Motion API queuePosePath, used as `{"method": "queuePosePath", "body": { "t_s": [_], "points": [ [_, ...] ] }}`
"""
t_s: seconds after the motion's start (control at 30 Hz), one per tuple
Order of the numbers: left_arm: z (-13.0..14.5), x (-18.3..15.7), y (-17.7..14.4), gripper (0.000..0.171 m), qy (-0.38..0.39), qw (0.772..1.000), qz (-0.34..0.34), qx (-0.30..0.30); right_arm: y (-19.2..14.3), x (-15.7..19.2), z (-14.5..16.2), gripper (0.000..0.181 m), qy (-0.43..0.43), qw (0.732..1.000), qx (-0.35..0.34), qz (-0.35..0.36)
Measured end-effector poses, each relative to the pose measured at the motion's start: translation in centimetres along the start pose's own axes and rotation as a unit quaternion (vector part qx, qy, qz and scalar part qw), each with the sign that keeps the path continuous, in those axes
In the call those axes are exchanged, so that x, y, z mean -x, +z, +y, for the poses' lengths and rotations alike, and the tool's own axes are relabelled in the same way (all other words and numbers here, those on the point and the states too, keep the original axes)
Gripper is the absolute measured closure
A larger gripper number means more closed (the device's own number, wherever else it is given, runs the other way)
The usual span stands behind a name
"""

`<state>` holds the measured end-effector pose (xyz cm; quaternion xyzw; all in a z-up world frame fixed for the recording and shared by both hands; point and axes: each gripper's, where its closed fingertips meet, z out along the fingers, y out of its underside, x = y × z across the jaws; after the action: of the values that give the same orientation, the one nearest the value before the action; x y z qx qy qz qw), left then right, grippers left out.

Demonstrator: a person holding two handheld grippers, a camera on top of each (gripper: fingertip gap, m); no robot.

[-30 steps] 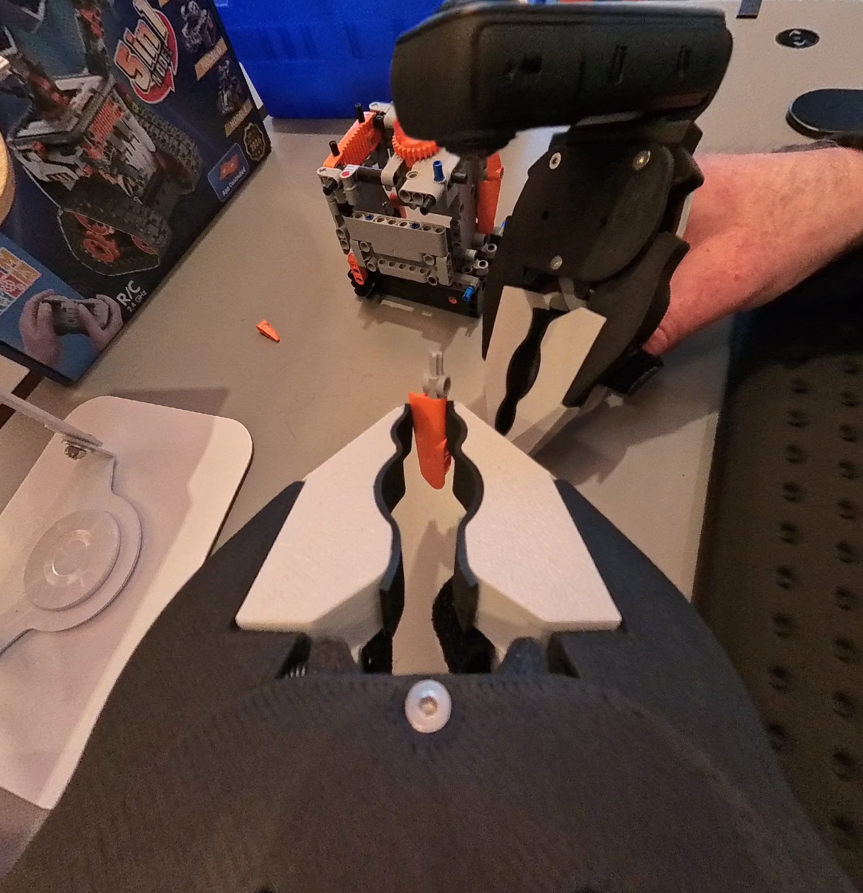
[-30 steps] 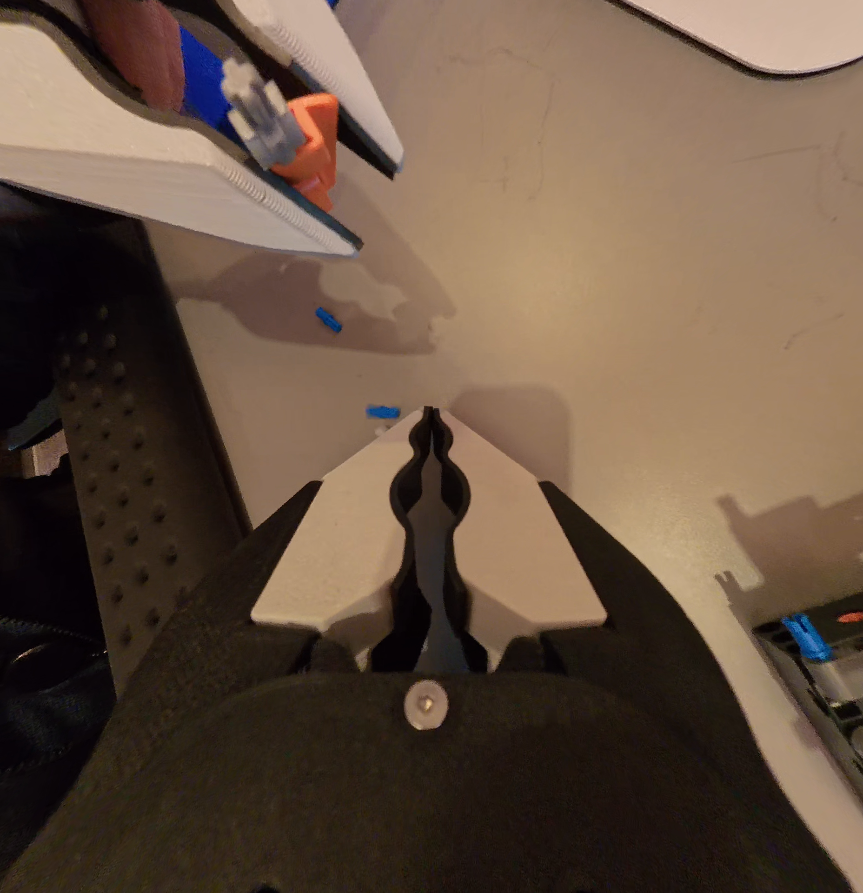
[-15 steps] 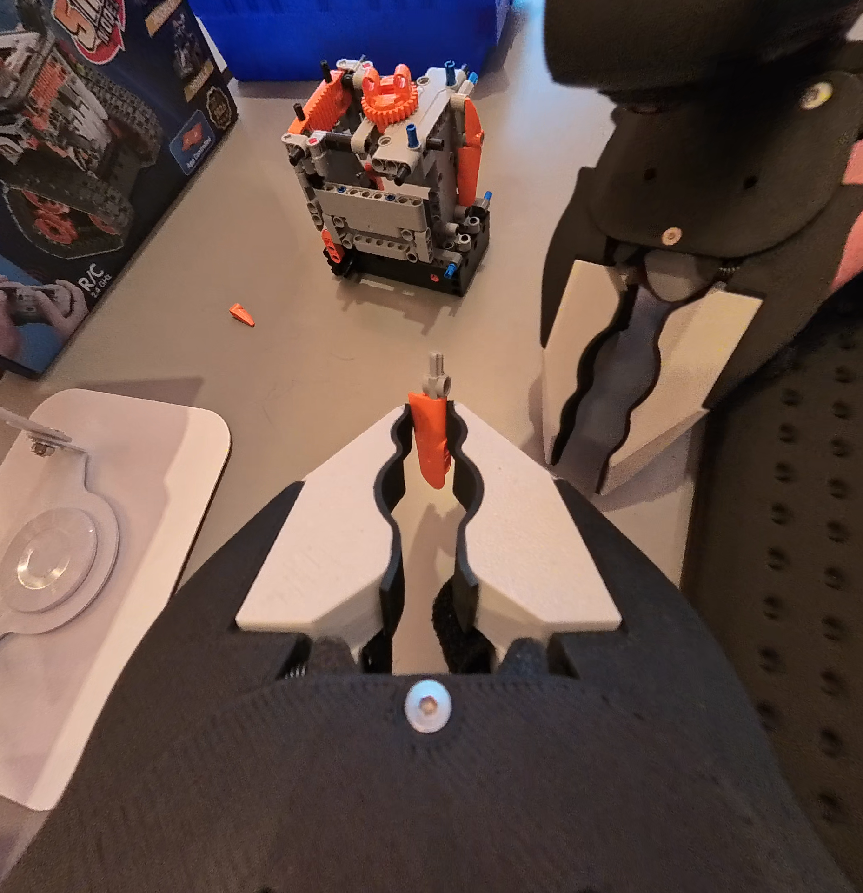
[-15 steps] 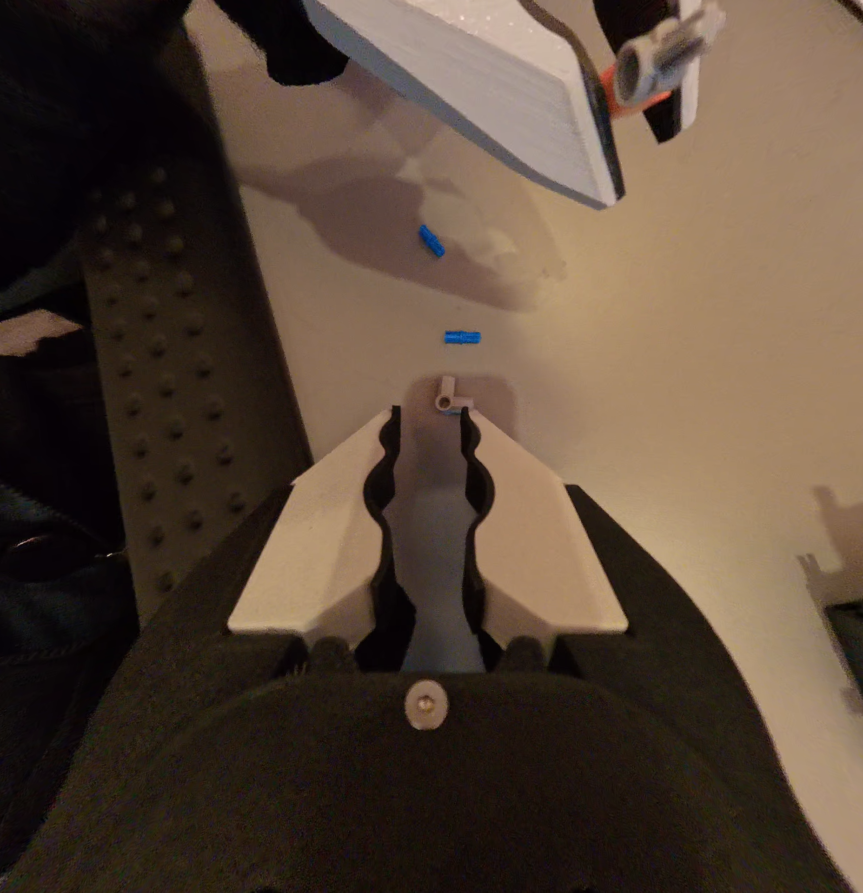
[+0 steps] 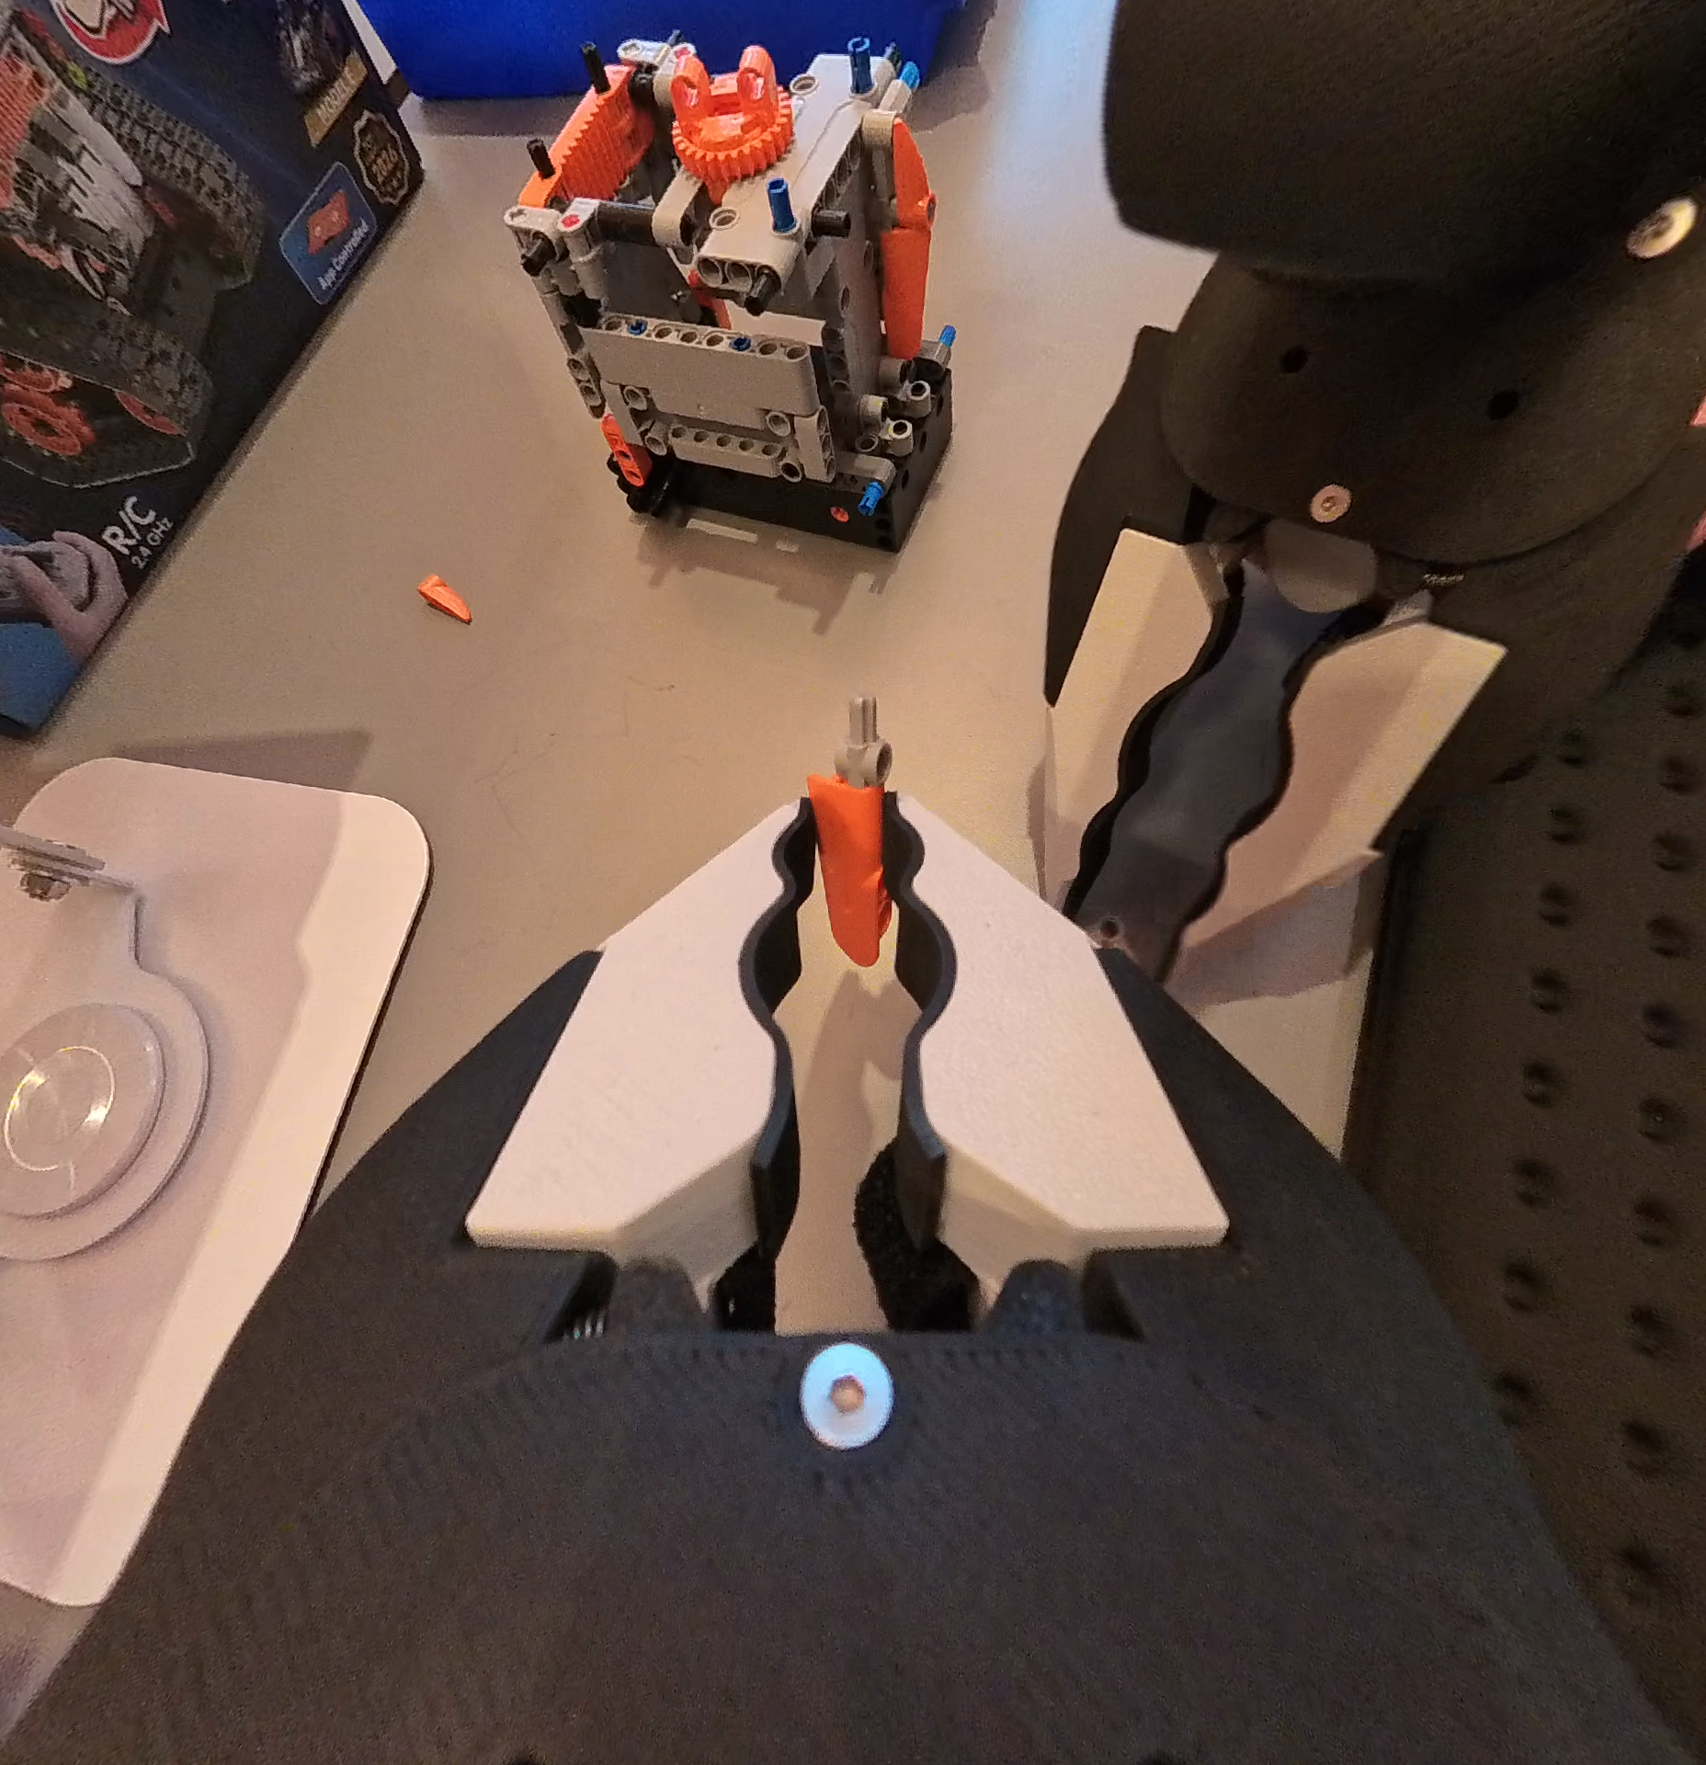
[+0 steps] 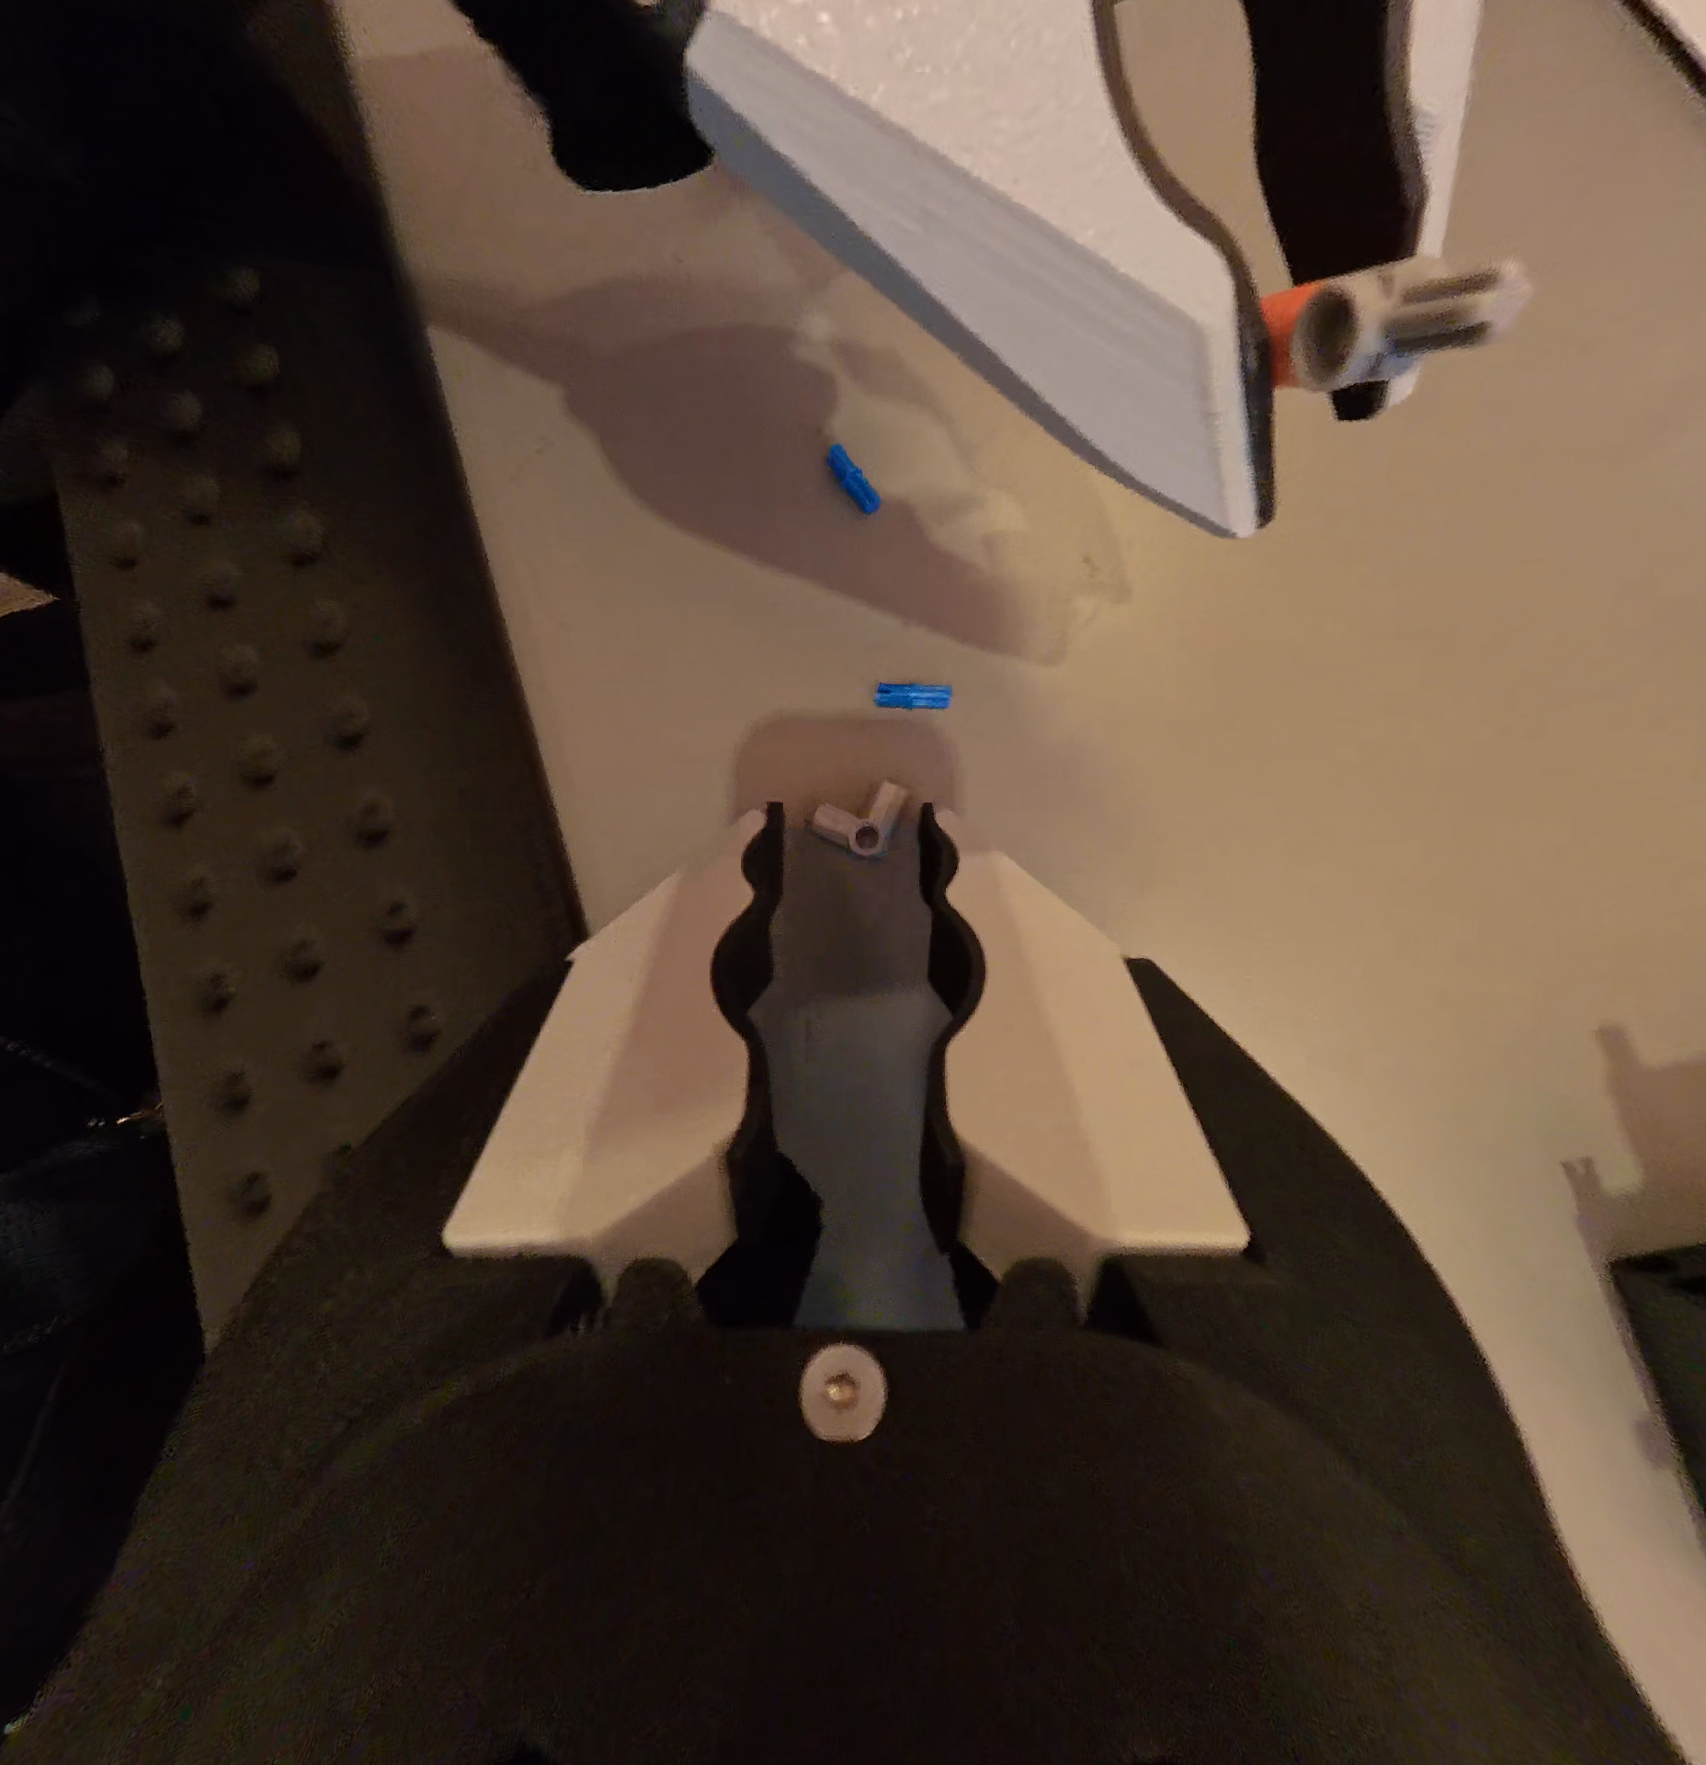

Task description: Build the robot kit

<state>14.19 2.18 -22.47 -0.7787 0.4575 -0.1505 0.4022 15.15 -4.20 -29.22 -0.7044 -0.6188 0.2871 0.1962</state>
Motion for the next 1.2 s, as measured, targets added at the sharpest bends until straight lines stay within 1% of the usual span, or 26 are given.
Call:
{"method": "queuePosePath", "body": {
  "t_s": [0.1,0.23,0.3,0.4,0.47,0.5,0.57,0.67,0.73,0.77,0.8,0.87,1.0,1.2],
  "points": [
    [0.0,0.0,0.0,0.16,-0.002,1.0,0.002,0.001,-0.4,0.6,0.2,0.148,-0.006,1.0,0.005,-0.022],
    [0.1,0.0,0.2,0.16,-0.001,1.0,0.004,0.004,-1.1,0.5,-0.1,0.148,-0.069,0.997,0.013,-0.031],
    [0.2,0.0,0.3,0.16,-0.002,1.0,0.004,0.006,-0.9,0.1,-0.5,0.147,-0.099,0.994,0.013,-0.038],
    [0.3,0.1,0.3,0.16,-0.004,1.0,0.006,0.007,0.1,-0.2,0.2,0.15,-0.141,0.987,0.045,-0.055],
    [0.4,0.1,0.2,0.16,-0.006,1.0,0.005,0.007,0.4,0.4,0.0,0.152,-0.146,0.984,0.038,-0.089],
    [0.3,0.1,0.2,0.16,-0.007,1.0,0.006,0.007,0.4,0.5,-0.1,0.155,-0.15,0.983,0.037,-0.096],
    [0.4,0.1,0.3,0.16,-0.007,1.0,0.008,0.008,0.4,0.4,-0.1,0.162,-0.156,0.983,0.04,-0.092],
    [0.5,-0.1,0.4,0.16,-0.004,1.0,0.01,0.012,0.4,0.7,0.2,0.162,-0.161,0.982,0.04,-0.091],
    [0.6,-0.1,0.5,0.16,-0.003,1.0,0.011,0.015,0.3,0.9,0.2,0.16,-0.154,0.983,0.032,-0.099],
    [0.6,-0.1,0.5,0.16,-0.004,1.0,0.011,0.015,0.2,1.1,0.2,0.153,-0.149,0.983,0.03,-0.107],
    [0.6,-0.1,0.5,0.16,-0.005,1.0,0.013,0.016,0.2,1.1,0.3,0.151,-0.147,0.983,0.029,-0.11],
    [0.7,-0.1,0.6,0.16,-0.006,1.0,0.014,0.018,0.1,1.1,0.5,0.15,-0.157,0.981,0.029,-0.108],
    [0.9,-0.2,0.8,0.16,-0.005,1.0,0.016,0.022,0.0,1.0,0.6,0.162,-0.166,0.981,0.034,-0.098],
    [1.1,-0.4,0.8,0.16,-0.006,0.999,0.022,0.027,-0.2,1.0,0.9,0.164,-0.178,0.98,0.032,-0.085]
  ]
}}
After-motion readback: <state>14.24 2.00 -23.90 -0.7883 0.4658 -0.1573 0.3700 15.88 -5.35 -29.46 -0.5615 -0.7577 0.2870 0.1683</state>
